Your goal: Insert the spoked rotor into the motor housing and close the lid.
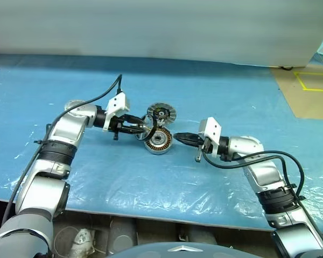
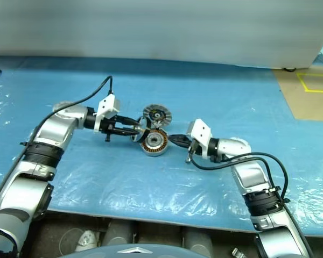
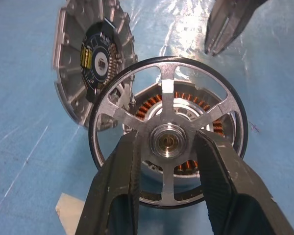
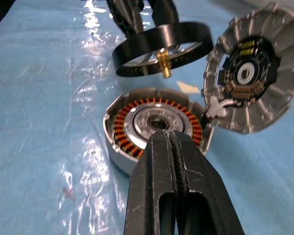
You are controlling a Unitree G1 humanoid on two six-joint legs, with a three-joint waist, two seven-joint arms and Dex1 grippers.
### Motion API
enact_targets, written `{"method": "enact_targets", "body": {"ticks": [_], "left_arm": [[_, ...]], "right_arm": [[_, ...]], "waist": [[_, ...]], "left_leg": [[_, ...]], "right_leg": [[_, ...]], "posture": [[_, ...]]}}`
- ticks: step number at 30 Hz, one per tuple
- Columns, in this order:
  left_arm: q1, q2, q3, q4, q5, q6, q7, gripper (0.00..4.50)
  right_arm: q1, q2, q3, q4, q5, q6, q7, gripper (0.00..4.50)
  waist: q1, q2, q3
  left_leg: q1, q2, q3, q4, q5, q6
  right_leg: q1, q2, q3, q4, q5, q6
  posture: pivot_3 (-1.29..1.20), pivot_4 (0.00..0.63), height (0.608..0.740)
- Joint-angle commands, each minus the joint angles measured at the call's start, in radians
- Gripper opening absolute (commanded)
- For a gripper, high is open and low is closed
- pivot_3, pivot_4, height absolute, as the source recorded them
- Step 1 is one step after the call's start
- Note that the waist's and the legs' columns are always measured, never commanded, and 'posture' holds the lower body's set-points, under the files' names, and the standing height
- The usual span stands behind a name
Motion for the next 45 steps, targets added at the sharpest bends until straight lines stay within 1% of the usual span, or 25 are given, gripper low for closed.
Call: {"method": "enact_targets", "body": {"ticks": [1,6,17,34,45], "left_arm": [[-0.028,-0.011,0.007,-0.014,-0.01,-0.018,0.02,1.31],[-0.033,-0.03,-0.001,-0.011,-0.014,-0.006,0.019,1.31],[-0.011,-0.054,-0.02,-0.029,-0.033,0.05,-0.015,1.31],[-0.013,-0.033,-0.06,-0.033,-0.005,0.056,-0.024,1.31],[-0.029,-0.027,-0.097,0.007,0.053,0.018,0.005,1.31]], "right_arm": [[0.023,-0.021,-0.032,-0.033,0.028,-0.023,0.016,0.0],[0.064,-0.042,-0.035,-0.023,0.021,-0.047,0.021,0.0],[0.076,-0.026,-0.041,-0.003,0.024,-0.094,0.007,0.0],[0.06,-0.024,-0.03,0.017,0.007,-0.114,0.006,0.0],[0.048,-0.02,-0.03,0.02,0.0,-0.117,0.0,0.0]], "waist": [[-0.001,0.0,0.0],[-0.001,0.0,0.0],[0.0,0.0,0.0],[-0.001,0.0,0.0],[0.0,0.0,0.0]], "left_leg": [[0.0,0.0,0.0,0.0,0.0,0.0],[0.0,0.0,0.0,0.0,0.0,0.001],[0.0,0.0,0.0,0.0,0.002,0.003],[0.0,0.0,0.0,0.0,0.002,0.003],[0.001,0.0,0.0,0.0,0.002,0.003]], "right_leg": [[0.0,0.0,0.0,0.0,0.0,0.0],[0.0,0.0,0.0,0.0,0.0,0.0],[0.0,0.0,0.0,0.0,0.0,0.0],[0.0,0.0,0.0,0.0,0.0,0.0],[0.0,0.0,0.0,0.0,0.0,0.0]], "posture": [[0.0,0.15,0.74],[0.0,0.15,0.74],[0.0,0.15,0.74],[0.0,0.15,0.74],[0.0,0.15,0.74]]}}
